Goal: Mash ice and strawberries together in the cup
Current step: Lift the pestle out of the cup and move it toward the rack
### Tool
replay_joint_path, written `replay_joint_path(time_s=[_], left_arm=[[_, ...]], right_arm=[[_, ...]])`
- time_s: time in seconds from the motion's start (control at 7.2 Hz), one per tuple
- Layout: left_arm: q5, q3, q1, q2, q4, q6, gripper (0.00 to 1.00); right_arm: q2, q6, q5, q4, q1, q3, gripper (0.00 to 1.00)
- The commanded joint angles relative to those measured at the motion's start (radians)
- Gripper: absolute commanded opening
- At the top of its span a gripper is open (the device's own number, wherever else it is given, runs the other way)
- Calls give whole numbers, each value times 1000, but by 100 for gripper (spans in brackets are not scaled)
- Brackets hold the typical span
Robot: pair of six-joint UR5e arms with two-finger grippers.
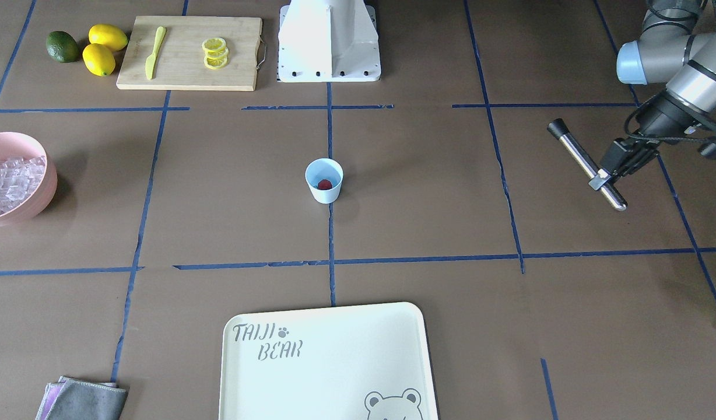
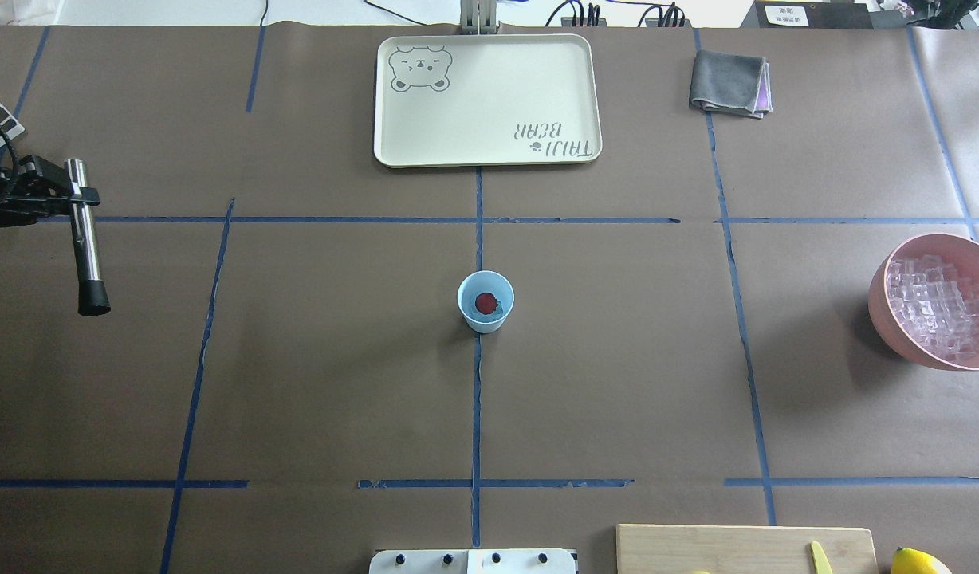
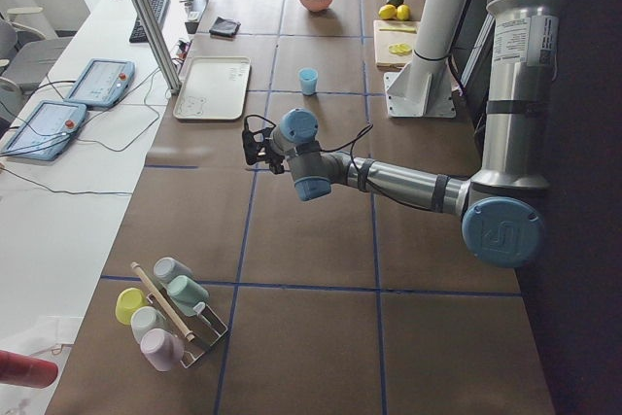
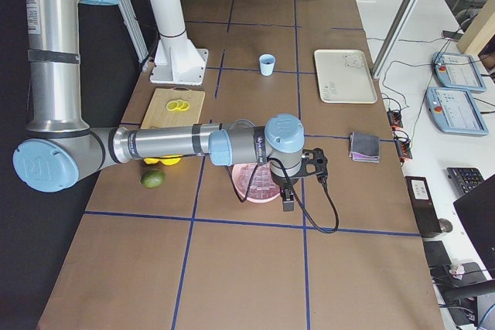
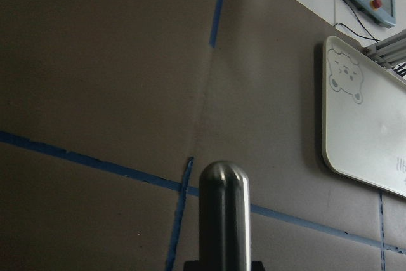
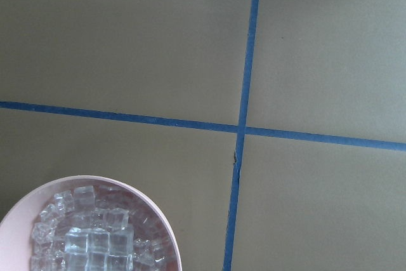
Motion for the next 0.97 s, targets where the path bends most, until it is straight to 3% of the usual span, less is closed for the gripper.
replay_joint_path(time_s=[0.0, 0.28, 0.83], left_arm=[[-28, 30, -30, 48, 132, 302, 0], [-15, 34, -65, 57, 345, 650, 0], [56, 137, -56, 88, 373, 725, 0]], right_arm=[[0, -1, -7, 1, 0, 0, 100], [0, 2, -6, 0, 0, -2, 100], [0, 0, -10, 0, -3, -2, 100]])
